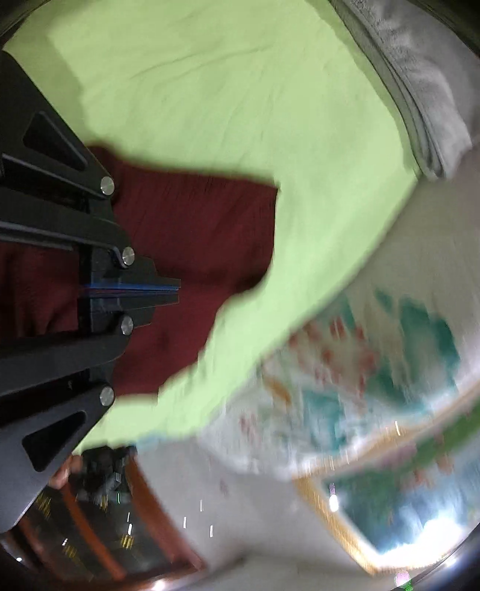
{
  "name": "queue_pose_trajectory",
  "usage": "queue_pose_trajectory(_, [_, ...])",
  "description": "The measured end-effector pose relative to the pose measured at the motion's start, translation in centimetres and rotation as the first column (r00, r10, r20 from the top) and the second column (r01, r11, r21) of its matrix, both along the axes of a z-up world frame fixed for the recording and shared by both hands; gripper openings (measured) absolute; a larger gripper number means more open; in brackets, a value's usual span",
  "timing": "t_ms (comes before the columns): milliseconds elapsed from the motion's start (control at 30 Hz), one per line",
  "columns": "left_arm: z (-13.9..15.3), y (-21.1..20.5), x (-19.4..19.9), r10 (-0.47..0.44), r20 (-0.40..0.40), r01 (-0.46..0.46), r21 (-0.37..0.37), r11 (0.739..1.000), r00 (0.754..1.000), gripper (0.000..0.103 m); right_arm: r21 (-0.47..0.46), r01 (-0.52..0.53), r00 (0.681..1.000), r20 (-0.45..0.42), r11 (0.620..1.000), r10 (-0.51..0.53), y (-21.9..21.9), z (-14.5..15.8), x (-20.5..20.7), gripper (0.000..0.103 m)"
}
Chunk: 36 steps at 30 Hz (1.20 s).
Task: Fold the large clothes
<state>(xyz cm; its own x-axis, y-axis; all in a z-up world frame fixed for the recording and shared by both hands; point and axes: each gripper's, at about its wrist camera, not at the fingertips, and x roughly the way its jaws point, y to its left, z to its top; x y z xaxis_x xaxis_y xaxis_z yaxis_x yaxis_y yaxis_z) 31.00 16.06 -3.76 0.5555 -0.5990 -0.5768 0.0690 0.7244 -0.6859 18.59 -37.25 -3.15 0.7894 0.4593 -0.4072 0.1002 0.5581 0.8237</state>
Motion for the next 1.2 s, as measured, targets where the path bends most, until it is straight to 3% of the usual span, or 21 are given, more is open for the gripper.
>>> queue_pose_trajectory(33, [-0.5,-0.3,0.5,-0.01,-0.019,0.01,0.001,1.0,1.0,0.0,-0.03,-0.004,0.999,-0.048,1.0,0.003,-0.1,-0.7,1.3,0.004])
queue_pose_trajectory(100, [-0.5,-0.5,0.1,-0.042,-0.006,0.042,0.013,0.999,0.999,0.0,-0.015,-0.023,0.998,-0.063,1.0,0.022,0.1,-1.5,2.0,0.005])
queue_pose_trajectory(167, [0.3,-1.2,-1.2,-0.101,0.018,0.099,0.069,0.993,0.995,0.0,-0.017,-0.051,0.994,-0.093,0.999,0.049,0.7,-1.7,1.6,0.006])
queue_pose_trajectory(233, [1.0,-2.1,-3.0,-0.181,0.036,0.176,0.119,0.977,0.983,0.002,-0.025,-0.089,0.99,-0.109,0.996,0.086,1.4,-1.6,0.7,0.021])
queue_pose_trajectory(300, [1.2,-3.4,-4.6,-0.267,0.024,0.258,0.192,0.947,0.963,0.013,-0.038,-0.116,0.987,-0.112,0.993,0.111,2.1,-1.4,-0.4,0.061])
queue_pose_trajectory(333, [1.1,-3.9,-5.3,-0.291,0.004,0.282,0.224,0.933,0.957,0.022,-0.054,-0.133,0.985,-0.116,0.99,0.126,2.5,-1.3,-1.1,0.065])
queue_pose_trajectory(400, [0.5,-4.6,-6.6,-0.333,-0.052,0.335,0.24,0.911,0.942,0.03,-0.089,-0.167,0.979,-0.136,0.982,0.154,3.3,-1.1,-2.3,0.065])
queue_pose_trajectory(467, [0.4,-4.9,-8.0,-0.369,-0.081,0.378,0.183,0.907,0.926,0.034,-0.115,-0.19,0.972,-0.16,0.975,0.171,3.8,-0.7,-3.4,0.065])
queue_pose_trajectory(500, [0.6,-5.1,-8.5,-0.376,-0.08,0.384,0.158,0.91,0.923,0.041,-0.114,-0.198,0.972,-0.155,0.974,0.179,4.1,-0.6,-4.0,0.065])
queue_pose_trajectory(533, [0.5,-5.4,-9.0,-0.38,-0.099,0.391,0.13,0.911,0.919,0.064,-0.111,-0.204,0.97,-0.155,0.973,0.186,4.5,-0.4,-4.5,0.065])
queue_pose_trajectory(567, [0.4,-5.7,-9.2,-0.376,-0.122,0.389,0.113,0.914,0.919,0.073,-0.113,-0.211,0.969,-0.156,0.971,0.192,4.9,-0.2,-4.7,0.065])
queue_pose_trajectory(600, [0.1,-6.0,-9.3,-0.364,-0.143,0.378,0.084,0.922,0.92,0.074,-0.123,-0.216,0.968,-0.157,0.969,0.195,5.3,0.0,-4.8,0.065])
queue_pose_trajectory(667, [-0.6,-6.7,-8.9,-0.36,-0.177,0.375,0.056,0.925,0.916,0.074,-0.176,-0.222,0.967,-0.163,0.959,0.194,6.6,0.3,-4.6,0.066])
queue_pose_trajectory(767, [-2.3,-8.1,-7.6,-0.308,-0.262,0.353,0.148,0.924,0.915,0.07,-0.268,-0.25,0.955,-0.227,0.93,0.191,9.1,-0.5,-3.1,0.066])
queue_pose_trajectory(800, [-3.0,-8.6,-6.8,-0.296,-0.282,0.346,0.147,0.927,0.913,0.067,-0.29,-0.253,0.95,-0.253,0.923,0.182,9.8,-1.2,-2.5,0.063])
queue_pose_trajectory(833, [-3.7,-8.8,-6.3,-0.291,-0.3,0.338,0.118,0.934,0.909,0.057,-0.302,-0.248,0.95,-0.263,0.92,0.17,10.1,-1.7,-2.1,0.056])
queue_pose_trajectory(900, [-4.7,-9.0,-5.7,-0.291,-0.313,0.326,0.063,0.943,0.904,0.021,-0.299,-0.26,0.947,-0.267,0.918,0.181,10.6,-2.7,-1.2,0.003])
queue_pose_trajectory(933, [-5.3,-9.2,-5.4,-0.295,-0.323,0.325,0.042,0.945,0.899,0.004,-0.284,-0.257,0.946,-0.271,0.924,0.18,10.7,-3.2,-1.0,0.004])
queue_pose_trajectory(1067, [-3.8,-8.7,-6.7,-0.273,-0.242,0.287,0.025,0.958,0.931,0.002,-0.209,-0.2,0.971,-0.169,0.957,0.166,10.3,-2.0,-3.0,0.004])
queue_pose_trajectory(1200, [1.2,-5.8,-8.9,-0.223,-0.099,0.221,-0.027,0.975,0.97,0.002,-0.048,-0.129,0.992,0.009,0.99,0.13,7.8,1.7,-6.8,0.004])
